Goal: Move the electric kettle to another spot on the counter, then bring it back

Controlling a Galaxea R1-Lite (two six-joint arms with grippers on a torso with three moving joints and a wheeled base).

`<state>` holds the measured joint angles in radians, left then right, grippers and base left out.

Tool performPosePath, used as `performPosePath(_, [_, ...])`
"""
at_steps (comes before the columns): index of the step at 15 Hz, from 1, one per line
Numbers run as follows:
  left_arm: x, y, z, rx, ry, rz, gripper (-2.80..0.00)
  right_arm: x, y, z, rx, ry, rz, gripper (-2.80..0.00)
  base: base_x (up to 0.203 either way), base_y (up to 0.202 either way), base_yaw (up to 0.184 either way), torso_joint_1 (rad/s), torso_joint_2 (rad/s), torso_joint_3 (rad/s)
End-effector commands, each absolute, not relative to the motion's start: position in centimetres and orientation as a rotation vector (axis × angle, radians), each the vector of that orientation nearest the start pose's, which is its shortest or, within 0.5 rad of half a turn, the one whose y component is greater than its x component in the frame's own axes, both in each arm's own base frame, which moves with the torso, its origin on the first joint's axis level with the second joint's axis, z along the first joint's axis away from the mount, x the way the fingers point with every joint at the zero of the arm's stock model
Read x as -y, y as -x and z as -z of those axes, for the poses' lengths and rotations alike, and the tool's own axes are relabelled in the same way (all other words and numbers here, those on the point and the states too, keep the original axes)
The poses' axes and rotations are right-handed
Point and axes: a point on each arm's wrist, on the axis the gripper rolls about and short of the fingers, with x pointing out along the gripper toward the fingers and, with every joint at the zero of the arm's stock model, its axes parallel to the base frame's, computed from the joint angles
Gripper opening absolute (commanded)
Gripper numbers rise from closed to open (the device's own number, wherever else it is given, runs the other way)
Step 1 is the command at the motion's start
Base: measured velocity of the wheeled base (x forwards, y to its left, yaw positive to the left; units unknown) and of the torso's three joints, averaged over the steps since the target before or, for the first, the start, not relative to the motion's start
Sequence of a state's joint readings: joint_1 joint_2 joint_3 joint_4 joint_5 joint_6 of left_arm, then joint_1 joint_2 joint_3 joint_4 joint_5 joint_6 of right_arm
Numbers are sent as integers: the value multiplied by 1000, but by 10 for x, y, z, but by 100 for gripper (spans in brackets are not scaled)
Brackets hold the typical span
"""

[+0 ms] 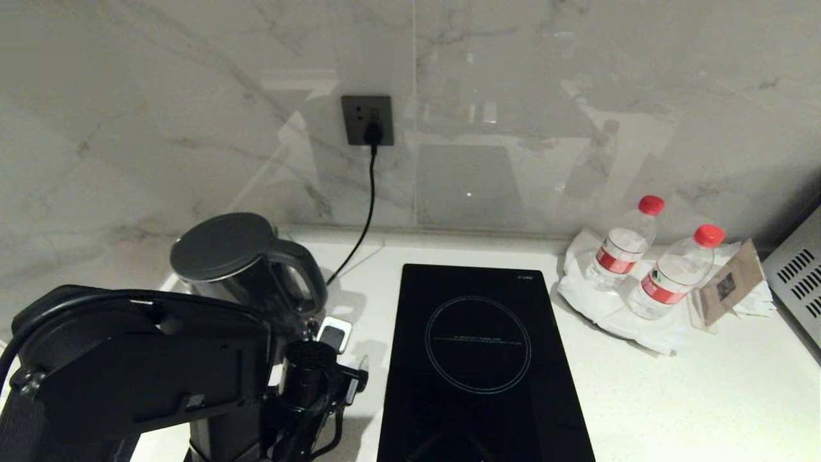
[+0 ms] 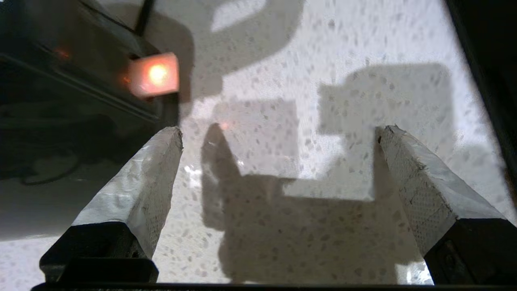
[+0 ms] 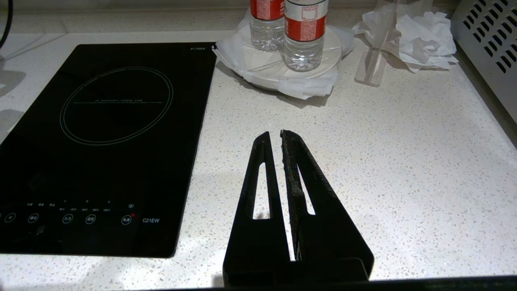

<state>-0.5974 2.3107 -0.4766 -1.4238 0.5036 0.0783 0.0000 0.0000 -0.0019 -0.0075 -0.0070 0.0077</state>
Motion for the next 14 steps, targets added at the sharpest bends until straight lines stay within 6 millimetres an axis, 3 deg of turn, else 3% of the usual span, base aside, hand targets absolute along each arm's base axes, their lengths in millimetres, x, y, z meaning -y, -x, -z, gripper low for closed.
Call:
performPosePath(1, [174,-275,14,-352,-298,105,0,0,23,-77,9,-8,7,-280,0,0,0,0,0,0])
performPosePath(14, [180,-278,13,-333,-285,111,0,0,23,-77,10,-8,6,-280,0,0,0,0,0,0])
